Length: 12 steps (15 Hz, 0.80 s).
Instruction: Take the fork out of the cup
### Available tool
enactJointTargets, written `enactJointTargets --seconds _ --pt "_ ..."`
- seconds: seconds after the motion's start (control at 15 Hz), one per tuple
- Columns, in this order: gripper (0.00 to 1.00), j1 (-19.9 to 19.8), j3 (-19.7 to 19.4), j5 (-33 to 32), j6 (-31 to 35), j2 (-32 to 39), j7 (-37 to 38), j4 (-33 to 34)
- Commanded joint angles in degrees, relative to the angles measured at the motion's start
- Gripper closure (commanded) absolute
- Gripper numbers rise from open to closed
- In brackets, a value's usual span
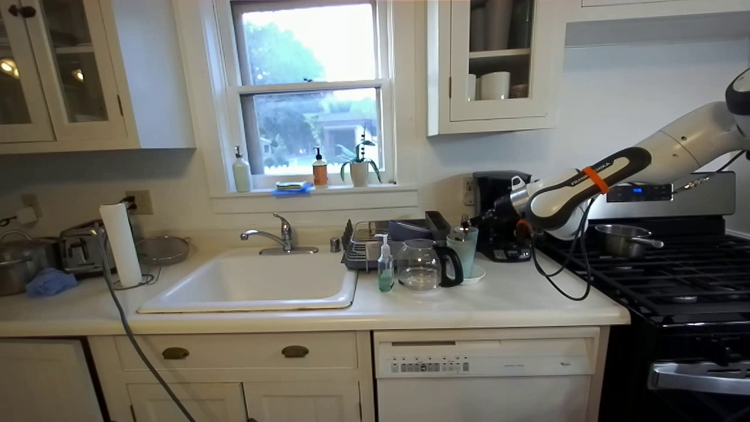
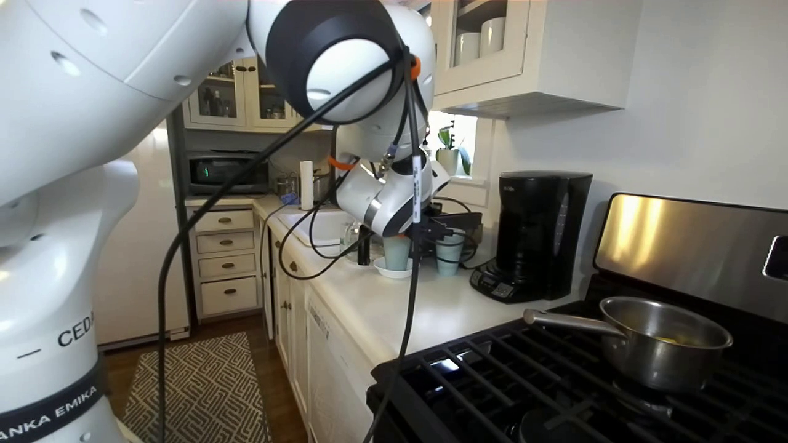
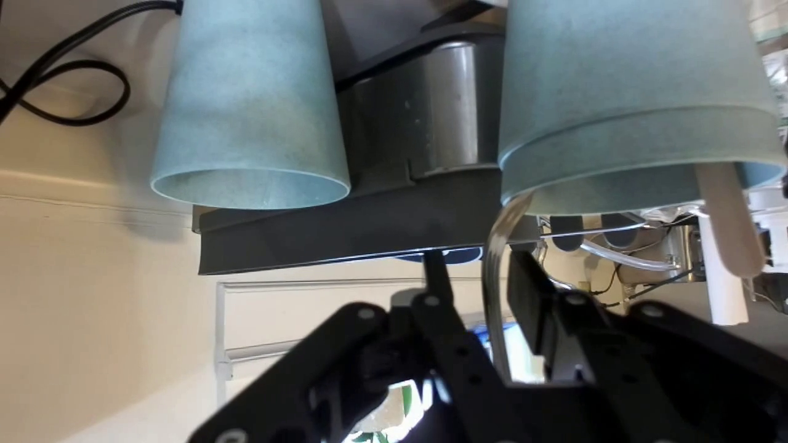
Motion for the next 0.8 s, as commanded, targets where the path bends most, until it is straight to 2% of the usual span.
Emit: enactJointTargets --seconds 0.0,0.13,0.73 --pt "0.96 1.22 -0.09 1.09 1.77 -1.53 -2.13 1.69" --pt "1.0 1.17 0.04 1.07 2.61 -1.43 -2.16 1.59" --pt "0.99 -0.71 2.36 0.44 3.6 0.66 -2.56 -0.75"
